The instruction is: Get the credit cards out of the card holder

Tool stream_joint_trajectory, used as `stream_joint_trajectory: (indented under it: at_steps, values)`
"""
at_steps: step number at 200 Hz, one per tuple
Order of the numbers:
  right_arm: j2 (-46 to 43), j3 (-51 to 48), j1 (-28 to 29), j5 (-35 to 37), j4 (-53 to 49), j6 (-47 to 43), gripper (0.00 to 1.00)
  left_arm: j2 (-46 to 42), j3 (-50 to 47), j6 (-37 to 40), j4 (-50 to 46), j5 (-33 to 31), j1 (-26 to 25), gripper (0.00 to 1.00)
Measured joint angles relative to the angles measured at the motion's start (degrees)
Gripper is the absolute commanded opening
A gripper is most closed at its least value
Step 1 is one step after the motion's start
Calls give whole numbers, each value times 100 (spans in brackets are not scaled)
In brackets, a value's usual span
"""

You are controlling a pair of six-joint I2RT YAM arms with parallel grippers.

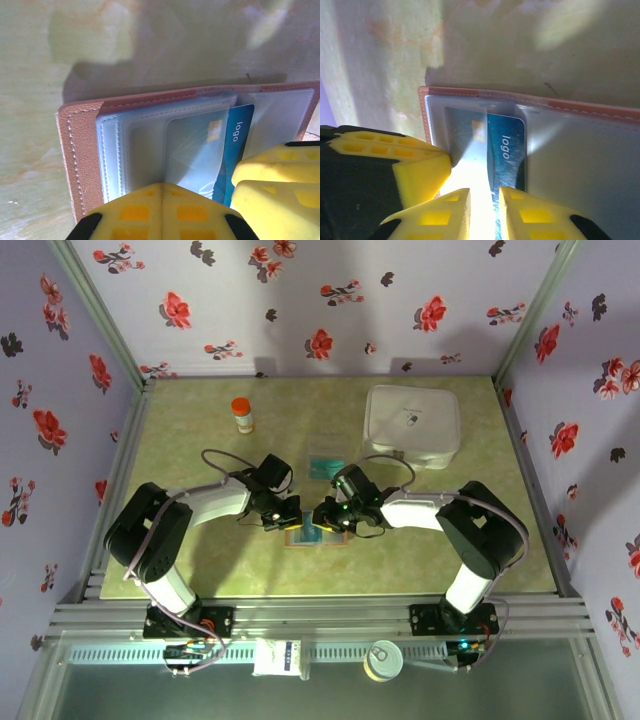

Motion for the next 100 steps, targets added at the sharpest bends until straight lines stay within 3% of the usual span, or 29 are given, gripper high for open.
stream_joint_trajectory:
  at_steps: [39,100]
  values:
    - [0,-59,0,-59,175,94,16,0,2,0,0,0,0,0]
    - [-48,-151,-24,-31,166,107,24,7,4,0,0,0,0,0]
